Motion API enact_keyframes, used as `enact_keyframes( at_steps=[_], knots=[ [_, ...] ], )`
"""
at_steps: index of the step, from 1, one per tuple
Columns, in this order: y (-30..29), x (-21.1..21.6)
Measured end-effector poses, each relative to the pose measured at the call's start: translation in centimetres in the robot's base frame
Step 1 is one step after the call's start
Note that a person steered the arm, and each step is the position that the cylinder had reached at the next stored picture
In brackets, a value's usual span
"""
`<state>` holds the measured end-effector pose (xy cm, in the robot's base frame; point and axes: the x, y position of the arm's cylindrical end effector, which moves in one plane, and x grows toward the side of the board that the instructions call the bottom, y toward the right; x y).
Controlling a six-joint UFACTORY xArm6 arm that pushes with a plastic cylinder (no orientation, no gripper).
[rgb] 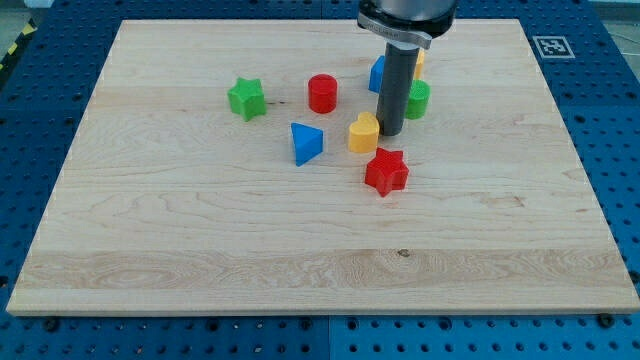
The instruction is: Push the red circle parallel to the top of the blue triangle
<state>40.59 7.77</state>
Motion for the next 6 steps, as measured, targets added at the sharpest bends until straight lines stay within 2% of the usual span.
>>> enact_keyframes(
  at_steps=[2,3,4,6],
  knots=[
    [-2.6,-4.7],
    [-5.9,-3.4],
    [-9.3,-4.0],
    [-9.3,-12.2]
  ],
)
